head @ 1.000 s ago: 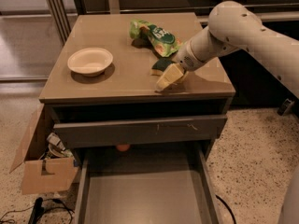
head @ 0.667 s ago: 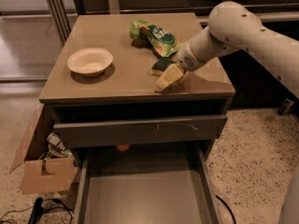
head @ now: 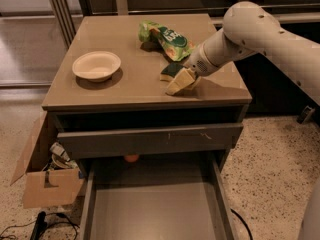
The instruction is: Place sponge into middle drawer
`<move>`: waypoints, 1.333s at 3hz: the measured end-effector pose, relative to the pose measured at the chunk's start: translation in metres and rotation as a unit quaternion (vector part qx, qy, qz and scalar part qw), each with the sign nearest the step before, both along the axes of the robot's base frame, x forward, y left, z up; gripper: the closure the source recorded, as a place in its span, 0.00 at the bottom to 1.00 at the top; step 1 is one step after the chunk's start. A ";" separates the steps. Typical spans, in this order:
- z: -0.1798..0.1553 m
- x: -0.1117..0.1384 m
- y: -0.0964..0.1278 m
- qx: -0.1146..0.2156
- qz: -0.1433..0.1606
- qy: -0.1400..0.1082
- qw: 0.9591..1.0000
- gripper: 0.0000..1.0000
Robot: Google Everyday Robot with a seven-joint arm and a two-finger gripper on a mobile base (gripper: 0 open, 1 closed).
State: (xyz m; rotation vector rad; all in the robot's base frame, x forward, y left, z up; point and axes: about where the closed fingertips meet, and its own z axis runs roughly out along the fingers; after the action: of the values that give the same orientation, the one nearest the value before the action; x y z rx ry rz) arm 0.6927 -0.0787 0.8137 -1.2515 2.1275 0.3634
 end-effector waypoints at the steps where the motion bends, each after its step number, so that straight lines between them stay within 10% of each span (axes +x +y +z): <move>1: 0.000 0.000 0.000 0.000 0.000 0.000 1.000 0.65; 2: 0.000 0.000 0.000 0.000 0.000 0.000 1.000 0.88; 4: 0.005 0.000 0.000 0.000 0.000 0.000 1.000 1.00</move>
Offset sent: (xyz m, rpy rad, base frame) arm 0.0000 0.0000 0.0000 0.0000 0.0000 0.0000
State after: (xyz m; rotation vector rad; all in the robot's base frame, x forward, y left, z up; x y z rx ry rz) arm 0.6926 -0.0787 0.8185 -1.2515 2.1277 0.3636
